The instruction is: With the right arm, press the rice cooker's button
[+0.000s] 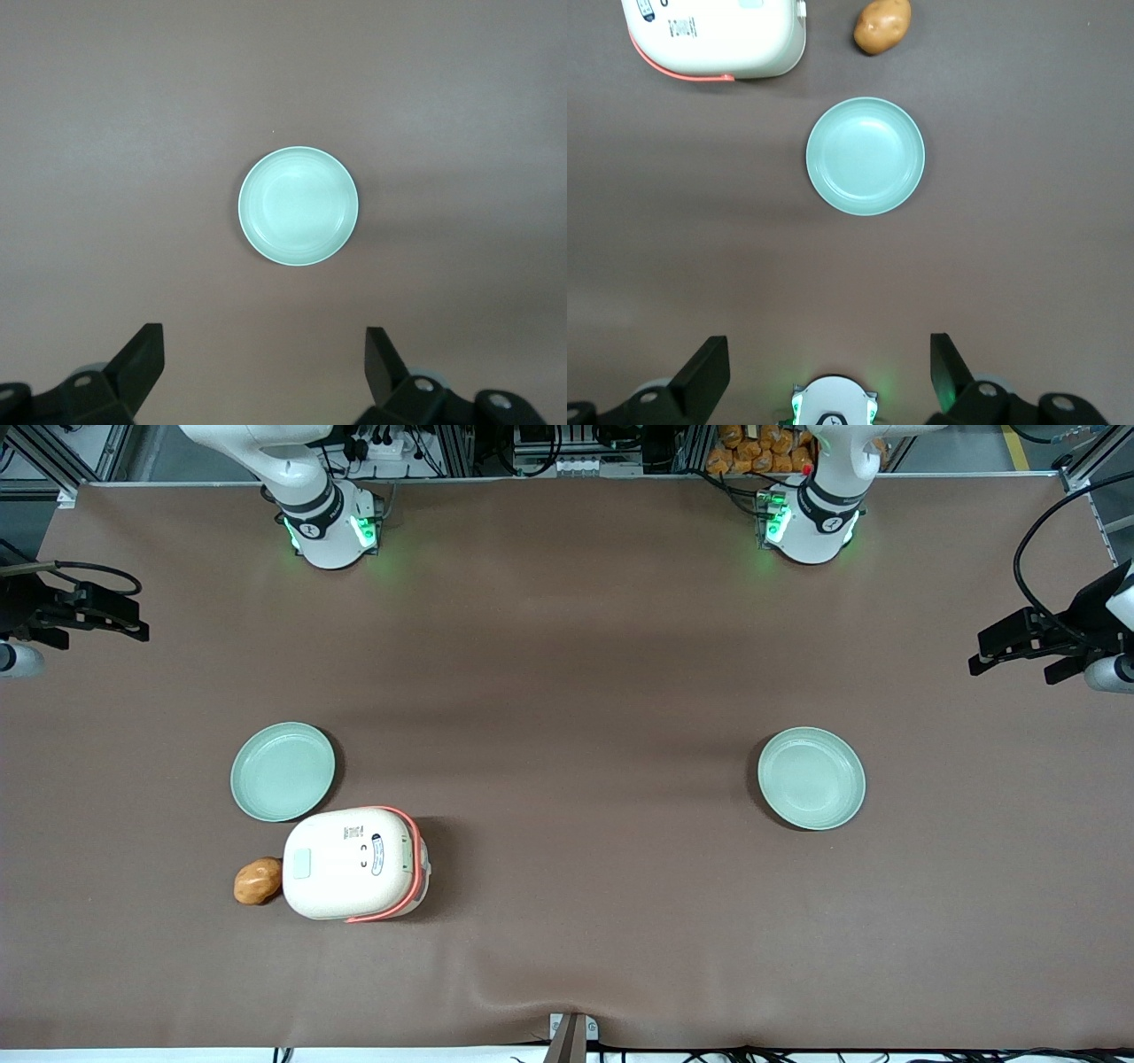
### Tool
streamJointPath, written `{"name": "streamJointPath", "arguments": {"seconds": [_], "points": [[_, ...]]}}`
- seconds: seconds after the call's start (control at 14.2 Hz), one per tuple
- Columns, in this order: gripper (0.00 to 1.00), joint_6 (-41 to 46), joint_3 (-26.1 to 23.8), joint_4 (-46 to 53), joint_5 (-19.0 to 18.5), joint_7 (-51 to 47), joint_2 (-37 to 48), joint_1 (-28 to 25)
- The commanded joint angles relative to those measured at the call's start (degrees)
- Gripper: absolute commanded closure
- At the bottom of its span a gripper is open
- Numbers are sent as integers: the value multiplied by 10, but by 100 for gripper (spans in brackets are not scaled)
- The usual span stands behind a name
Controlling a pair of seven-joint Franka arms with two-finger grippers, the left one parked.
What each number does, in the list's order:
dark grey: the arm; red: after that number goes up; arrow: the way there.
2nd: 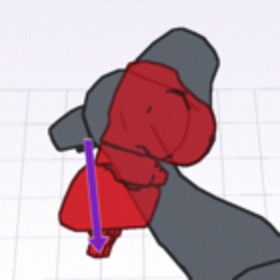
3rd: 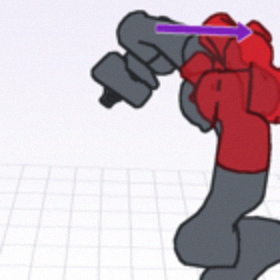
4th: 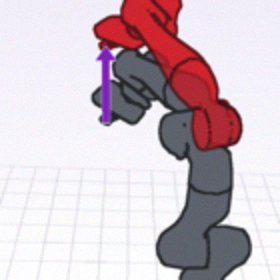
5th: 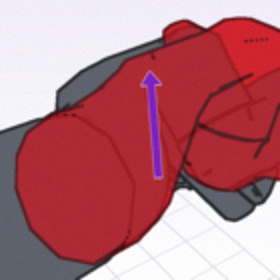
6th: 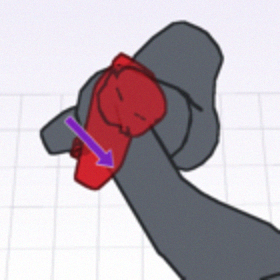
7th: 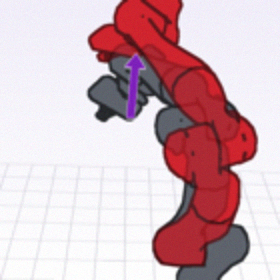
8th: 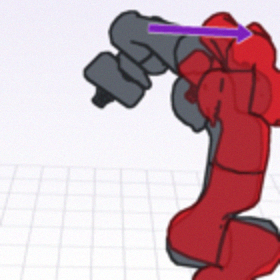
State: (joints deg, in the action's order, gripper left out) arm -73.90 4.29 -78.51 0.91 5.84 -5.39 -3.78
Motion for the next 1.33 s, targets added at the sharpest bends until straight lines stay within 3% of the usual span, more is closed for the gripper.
{"name": "streamJointPath", "arguments": {"seconds": [0.0, 0.49, 0.98, 1.26], "points": [[0, -24, 1, 5, -8, -2, 0, -6], [0, -46, 1, 5, -8, 0, -2, -7], [0, -48, 1, 5, 22, 0, -5, -32], [0, -130, 0, 5, 24, 0, -16, -55]]}}
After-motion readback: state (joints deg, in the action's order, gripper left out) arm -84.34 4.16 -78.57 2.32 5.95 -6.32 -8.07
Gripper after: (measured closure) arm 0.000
